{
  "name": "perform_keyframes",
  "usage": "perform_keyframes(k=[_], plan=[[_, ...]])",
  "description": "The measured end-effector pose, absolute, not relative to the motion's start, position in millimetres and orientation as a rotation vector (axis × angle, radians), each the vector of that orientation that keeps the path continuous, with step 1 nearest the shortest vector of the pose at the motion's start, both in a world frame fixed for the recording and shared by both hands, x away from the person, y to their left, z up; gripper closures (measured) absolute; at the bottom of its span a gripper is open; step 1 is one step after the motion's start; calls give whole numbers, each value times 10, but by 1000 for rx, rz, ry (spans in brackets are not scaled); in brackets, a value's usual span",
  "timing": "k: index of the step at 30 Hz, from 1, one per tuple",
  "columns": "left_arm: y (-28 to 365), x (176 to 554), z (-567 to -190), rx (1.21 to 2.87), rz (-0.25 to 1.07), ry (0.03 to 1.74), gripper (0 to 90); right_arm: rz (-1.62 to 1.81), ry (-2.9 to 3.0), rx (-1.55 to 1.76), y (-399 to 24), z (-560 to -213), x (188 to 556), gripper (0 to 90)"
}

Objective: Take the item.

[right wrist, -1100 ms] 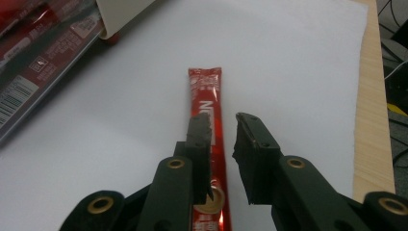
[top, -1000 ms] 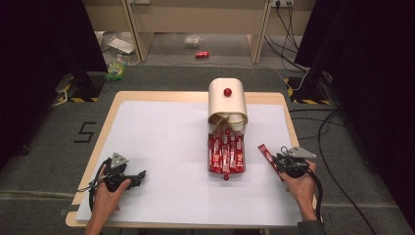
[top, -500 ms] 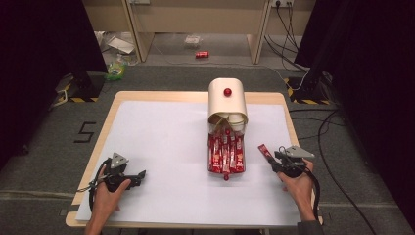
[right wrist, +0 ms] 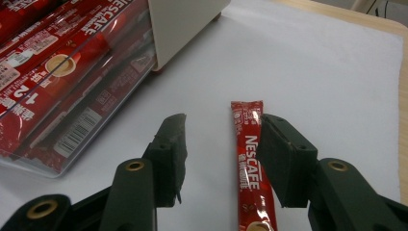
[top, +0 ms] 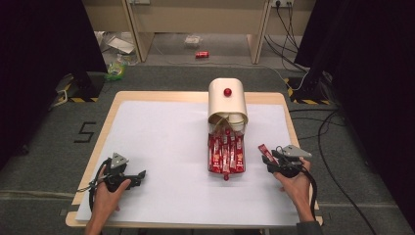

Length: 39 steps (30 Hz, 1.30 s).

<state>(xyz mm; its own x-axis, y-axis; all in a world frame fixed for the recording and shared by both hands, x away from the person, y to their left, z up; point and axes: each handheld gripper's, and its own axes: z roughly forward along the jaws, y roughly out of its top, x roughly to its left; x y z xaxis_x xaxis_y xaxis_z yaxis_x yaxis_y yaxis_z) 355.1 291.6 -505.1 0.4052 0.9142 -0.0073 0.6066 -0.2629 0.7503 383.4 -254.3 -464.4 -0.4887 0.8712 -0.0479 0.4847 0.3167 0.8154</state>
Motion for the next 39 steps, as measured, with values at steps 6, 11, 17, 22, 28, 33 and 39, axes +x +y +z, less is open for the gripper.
perform_keyframes(k=[6, 11, 17, 22, 28, 33, 39], plan=[[2916, 3552, -5051, 1980, 575, 1293, 111, 1066, 2096, 1187, -2516, -4634, 3832, 481], [2916, 3552, -5051, 1979, 575, 1293, 111, 1077, 2103, 1164, -2489, -4626, 3828, 474], [2916, 3552, -5051, 1980, 575, 1292, 110, 1081, 2114, 1138, -2450, -4620, 3819, 468], [2916, 3552, -5051, 1979, 575, 1293, 111, 1082, 2120, 1125, -2428, -4621, 3819, 461], [2917, 3553, -5051, 1979, 573, 1294, 110, 1086, 2122, 1114, -2399, -4609, 3799, 450], [2918, 3553, -5051, 1979, 572, 1294, 110, 1103, 2112, 1089, -2370, -4575, 3738, 447], [2917, 3554, -5051, 1979, 571, 1294, 110, 1095, 2129, 1085, -2356, -4599, 3713, 444]])
